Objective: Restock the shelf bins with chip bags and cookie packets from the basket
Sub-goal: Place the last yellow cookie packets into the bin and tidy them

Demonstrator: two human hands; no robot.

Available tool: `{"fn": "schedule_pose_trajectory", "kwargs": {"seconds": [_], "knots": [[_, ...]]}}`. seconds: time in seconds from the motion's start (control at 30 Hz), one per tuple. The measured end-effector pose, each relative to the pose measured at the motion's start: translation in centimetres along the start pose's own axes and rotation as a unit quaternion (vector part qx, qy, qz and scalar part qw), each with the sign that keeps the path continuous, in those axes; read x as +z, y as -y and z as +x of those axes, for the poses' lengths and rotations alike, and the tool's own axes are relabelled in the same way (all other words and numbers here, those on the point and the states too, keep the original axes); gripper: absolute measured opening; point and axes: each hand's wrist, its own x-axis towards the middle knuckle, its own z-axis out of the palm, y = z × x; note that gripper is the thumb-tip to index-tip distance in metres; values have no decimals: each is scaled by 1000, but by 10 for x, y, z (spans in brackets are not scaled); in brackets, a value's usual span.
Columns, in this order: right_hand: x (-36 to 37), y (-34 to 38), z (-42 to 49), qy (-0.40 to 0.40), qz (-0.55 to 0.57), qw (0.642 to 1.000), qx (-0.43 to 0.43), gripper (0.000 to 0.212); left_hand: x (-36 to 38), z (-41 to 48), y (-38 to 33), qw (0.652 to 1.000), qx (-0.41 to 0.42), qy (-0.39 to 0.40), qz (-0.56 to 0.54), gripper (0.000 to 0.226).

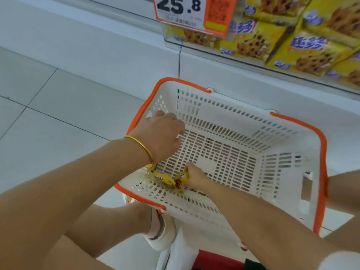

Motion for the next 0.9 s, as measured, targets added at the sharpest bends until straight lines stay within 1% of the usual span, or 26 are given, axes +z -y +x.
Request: {"fn": "schedule_pose_trajectory", "kwargs": {"seconds": [0.07,0.13,0.23,0.3,0.33,0.4,0.47,0.53,0.6,0.67,0.73,0.77,0.83,0.9], "knots": [[-19,-6,-12,-16,53,998,11,43,-3,3,-5,1000,0,12,4,30],[-55,-9,-33,-14,134,991,12,46,-6,8,-11,999,4,35,8,30],[-118,-12,-85,21,261,964,-43,24,-15,17,-26,998,14,59,-5,34],[-152,-7,-124,36,298,949,-99,19,-21,23,-42,997,26,61,-38,40],[-167,-1,-143,22,295,947,-128,20,-26,25,-53,996,35,60,-63,45],[-192,12,-176,-25,303,936,-178,29,-38,27,-75,990,50,57,-116,56],[-213,22,-207,-85,339,911,-219,33,-56,26,-95,988,60,32,-142,58],[-228,28,-235,-142,388,878,-242,31,-78,20,-110,987,69,-12,-148,47],[-236,32,-259,-195,432,844,-251,30,-99,13,-119,976,94,-54,-189,28],[-238,33,-276,-222,476,809,-266,38,-115,8,-125,950,115,-98,-274,14],[-239,36,-289,-244,487,782,-302,44,-127,5,-128,908,135,-145,-368,6],[-239,39,-295,-267,482,770,-322,41,-132,5,-130,887,145,-167,-405,5],[-249,48,-305,-345,451,747,-345,36,-140,5,-134,847,164,-200,-465,8],[-270,56,-311,-439,389,728,-354,36,-146,5,-136,806,177,-241,-511,13]]}}
